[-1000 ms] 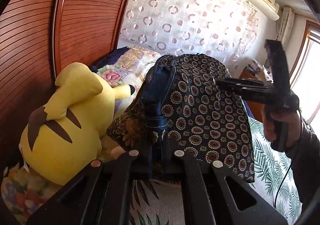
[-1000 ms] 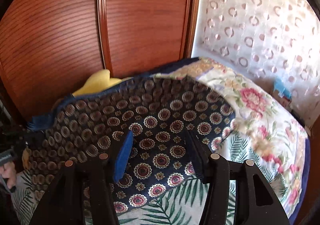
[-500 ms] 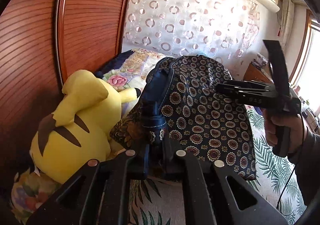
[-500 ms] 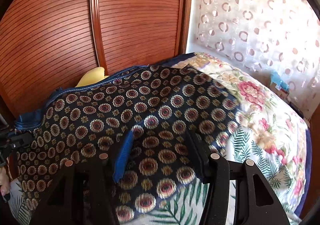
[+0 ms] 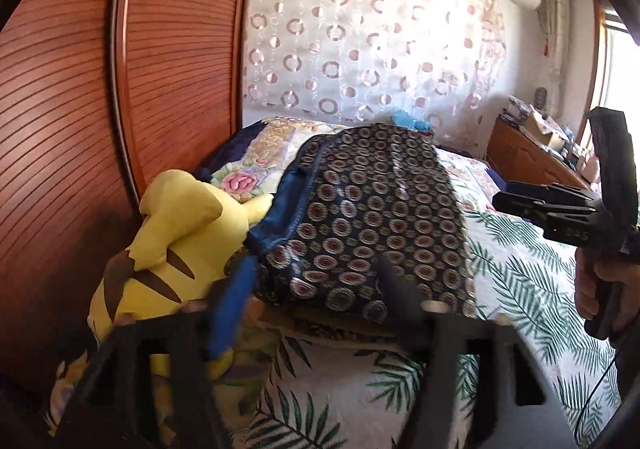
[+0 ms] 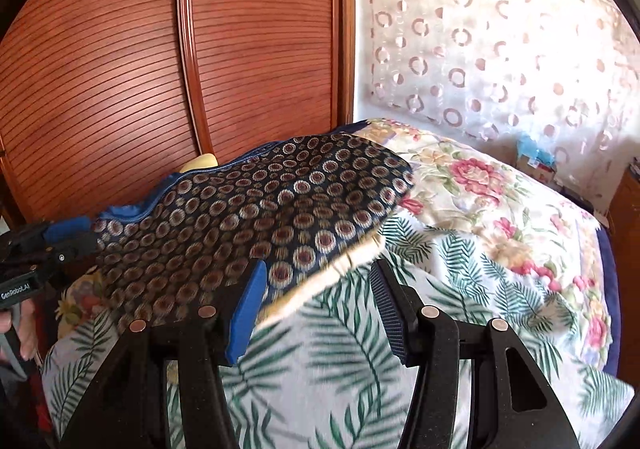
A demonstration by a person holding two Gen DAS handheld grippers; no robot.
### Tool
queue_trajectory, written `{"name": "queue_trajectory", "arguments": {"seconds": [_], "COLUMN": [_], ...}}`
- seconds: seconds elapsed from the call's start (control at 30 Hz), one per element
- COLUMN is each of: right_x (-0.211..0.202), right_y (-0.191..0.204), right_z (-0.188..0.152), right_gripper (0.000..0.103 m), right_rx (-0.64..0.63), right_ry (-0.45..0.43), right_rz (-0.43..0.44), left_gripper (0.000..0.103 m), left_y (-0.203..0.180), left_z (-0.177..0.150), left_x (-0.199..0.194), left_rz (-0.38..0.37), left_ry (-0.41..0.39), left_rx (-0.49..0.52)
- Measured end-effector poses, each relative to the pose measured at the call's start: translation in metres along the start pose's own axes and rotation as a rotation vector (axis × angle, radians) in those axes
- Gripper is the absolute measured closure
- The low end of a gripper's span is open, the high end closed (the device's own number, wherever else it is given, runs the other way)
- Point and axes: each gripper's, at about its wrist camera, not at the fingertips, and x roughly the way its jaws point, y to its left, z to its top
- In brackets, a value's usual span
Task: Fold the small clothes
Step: 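Lower the folded robe onto the gold cloth and open both grippers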
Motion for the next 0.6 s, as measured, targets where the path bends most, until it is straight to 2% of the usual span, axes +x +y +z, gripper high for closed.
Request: {"name": "queue_trajectory", "arguments": {"seconds": [0.07,0.2,0.3,0.47,0.6], "right_x": [-0.016,-0.046,-0.072,-0.109,-0.141], "right_y": [0.002,0.006,0.008,0.007,0.005], "right_z": [-0.009,-0.025,-0.042,-0.064,-0.082], "right_gripper": [0.047,0.047,0.047,0.033,0.025], "right_rx": [0.007,0.028,0.051,0.109,0.155], "right_ry": [-0.009,-0.027,-0.037,-0.048,-0.058], "right_rz": [-0.011,-0.031,-0.058,-0.088,-0.145], "left_gripper": [0.017,0.016,0.016,0.016,0.016], "left_y": [-0.005,-0.019,-0.031,-0.054,-0.076], "left_z": [0.000,-0.003,-0.006,-0.015,-0.020], "left_x": [-0.006,-0.017,-0.023,-0.033,-0.040], "left_rz": [-0.004,0.021,-0.014,-0.070,-0.110], "left_ry": [-0.010,-0.018,-0.019,-0.015,-0.007], "left_rx": [0.018,0.060,0.071,0.094,0.118]}}
